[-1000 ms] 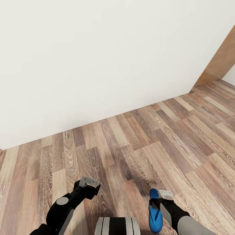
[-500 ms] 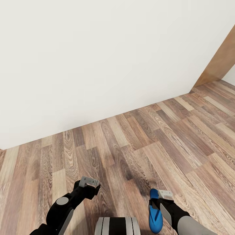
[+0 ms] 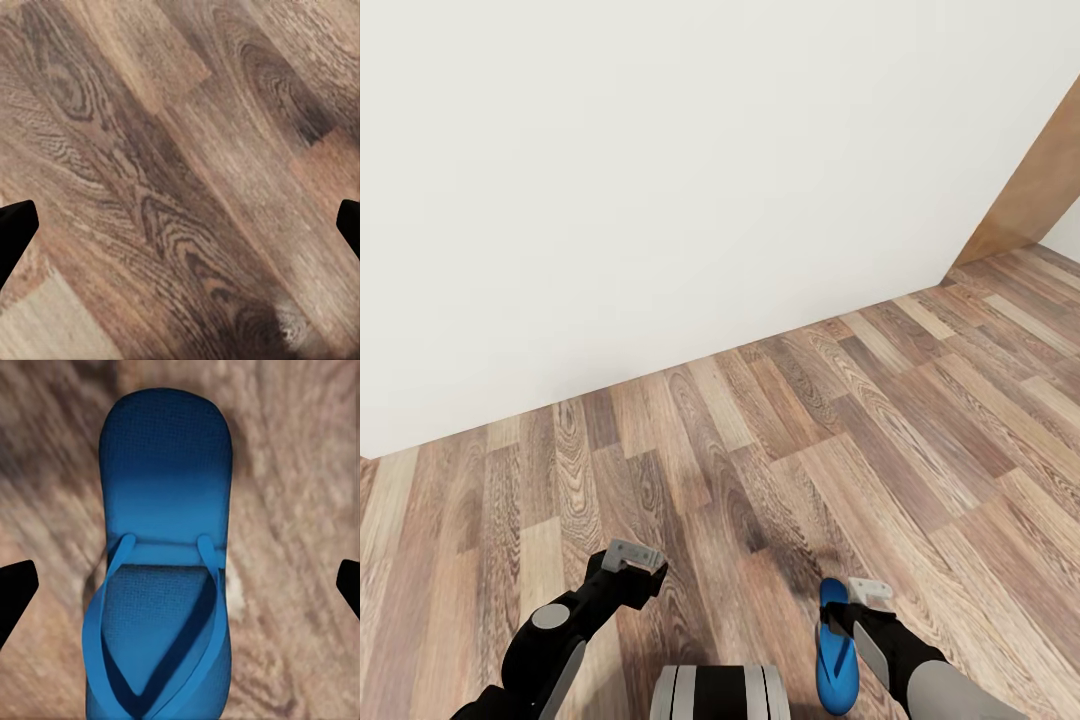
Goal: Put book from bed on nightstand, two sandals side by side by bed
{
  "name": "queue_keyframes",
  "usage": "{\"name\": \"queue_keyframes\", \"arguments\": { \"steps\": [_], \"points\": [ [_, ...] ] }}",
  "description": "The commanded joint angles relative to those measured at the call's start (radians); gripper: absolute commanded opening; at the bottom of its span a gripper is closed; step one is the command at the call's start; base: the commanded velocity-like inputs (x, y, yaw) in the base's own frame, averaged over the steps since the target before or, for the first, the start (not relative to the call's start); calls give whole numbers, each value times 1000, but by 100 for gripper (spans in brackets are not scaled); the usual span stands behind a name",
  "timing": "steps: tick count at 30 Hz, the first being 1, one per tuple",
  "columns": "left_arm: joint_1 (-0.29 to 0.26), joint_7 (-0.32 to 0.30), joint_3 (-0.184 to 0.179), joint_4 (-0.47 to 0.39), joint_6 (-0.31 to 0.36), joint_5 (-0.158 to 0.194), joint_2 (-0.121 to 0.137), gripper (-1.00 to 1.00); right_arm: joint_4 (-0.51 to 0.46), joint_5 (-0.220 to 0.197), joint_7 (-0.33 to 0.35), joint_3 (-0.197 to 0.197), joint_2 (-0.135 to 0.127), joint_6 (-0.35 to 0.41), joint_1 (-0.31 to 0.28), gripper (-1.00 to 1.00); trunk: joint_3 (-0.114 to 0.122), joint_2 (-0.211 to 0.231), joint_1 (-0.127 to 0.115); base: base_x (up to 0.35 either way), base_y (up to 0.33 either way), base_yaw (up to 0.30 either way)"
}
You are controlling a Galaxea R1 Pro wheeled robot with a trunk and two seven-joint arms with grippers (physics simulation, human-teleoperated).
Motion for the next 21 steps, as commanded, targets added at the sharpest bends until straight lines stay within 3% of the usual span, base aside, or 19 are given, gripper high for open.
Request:
{"name": "queue_keyframes", "arguments": {
  "steps": [1,11,21],
  "points": [
    [-1,-1,-1,-1,4,3,1,100,-2,0,-1,-4,0,4,0,100,-1,0,0,0,0,0],
    [-1,-1,-1,-1,2,3,1,100,-4,0,-1,-3,-1,-2,0,100,-1,0,0,0,0,0],
    [-1,-1,-1,-1,1,3,1,100,-4,0,-1,-3,0,-2,0,100,-39,-3,4,0,0,0]
  ]
}}
